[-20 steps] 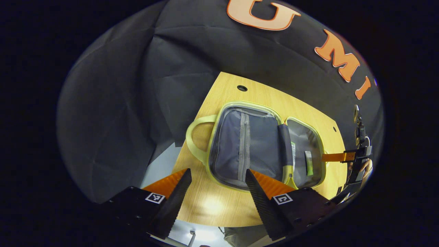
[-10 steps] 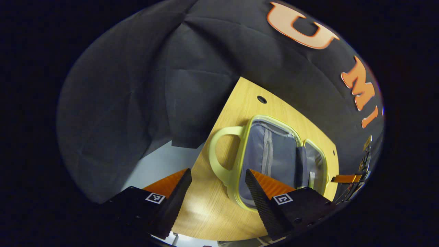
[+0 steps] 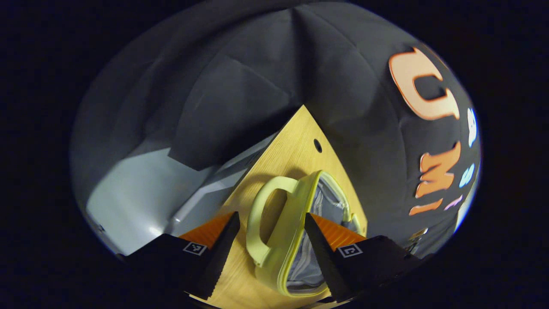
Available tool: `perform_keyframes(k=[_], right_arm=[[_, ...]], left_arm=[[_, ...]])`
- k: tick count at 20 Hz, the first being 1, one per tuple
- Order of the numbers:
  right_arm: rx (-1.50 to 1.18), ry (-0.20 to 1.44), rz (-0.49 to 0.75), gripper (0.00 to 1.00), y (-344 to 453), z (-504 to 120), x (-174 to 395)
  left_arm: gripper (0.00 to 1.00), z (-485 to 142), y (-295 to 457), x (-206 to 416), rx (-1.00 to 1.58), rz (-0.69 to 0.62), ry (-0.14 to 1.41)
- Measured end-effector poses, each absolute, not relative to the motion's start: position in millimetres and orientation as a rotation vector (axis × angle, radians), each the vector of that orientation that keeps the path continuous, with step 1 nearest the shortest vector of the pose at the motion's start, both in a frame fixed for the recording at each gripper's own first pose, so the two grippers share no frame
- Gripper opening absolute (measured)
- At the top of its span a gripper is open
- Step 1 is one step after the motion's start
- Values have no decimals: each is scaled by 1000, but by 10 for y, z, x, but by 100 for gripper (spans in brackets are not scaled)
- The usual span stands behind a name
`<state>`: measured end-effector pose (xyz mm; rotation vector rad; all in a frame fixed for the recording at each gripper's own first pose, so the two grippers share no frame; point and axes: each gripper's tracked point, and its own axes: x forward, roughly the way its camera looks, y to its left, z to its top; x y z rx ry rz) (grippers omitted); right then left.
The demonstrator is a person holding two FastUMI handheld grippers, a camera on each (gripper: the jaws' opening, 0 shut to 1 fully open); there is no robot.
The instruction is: First open the suitcase, pack the skin care products into it, and then close the suitcase.
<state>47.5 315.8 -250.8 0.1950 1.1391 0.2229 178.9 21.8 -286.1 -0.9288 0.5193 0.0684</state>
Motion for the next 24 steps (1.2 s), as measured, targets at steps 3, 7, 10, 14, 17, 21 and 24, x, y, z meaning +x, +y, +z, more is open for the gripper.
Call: perform_keyframes(k=[3,7,10,14,17,21,24], right_arm=[[192,1142,208,96,3084,-2522,488],[183,1143,208,96,3018,-2533,494],[199,1131,225,96,3027,-2502,523],[202,1087,258,96,2934,-2375,576],[183,1022,272,96,2771,-2236,664],[152,908,289,96,2509,-1927,803],[117,829,299,96,2226,-1696,855]], left_arm=[[54,-2978,408,1822,-988,167,494],[10,-2933,328,1771,-978,171,522],[10,-2641,240,1670,-829,198,548],[10,-1733,-49,1683,-686,167,499],[9,-1229,-455,1599,-604,132,471],[9,-805,-981,1573,-452,136,469],[9,-549,-1428,1552,-367,139,468]])
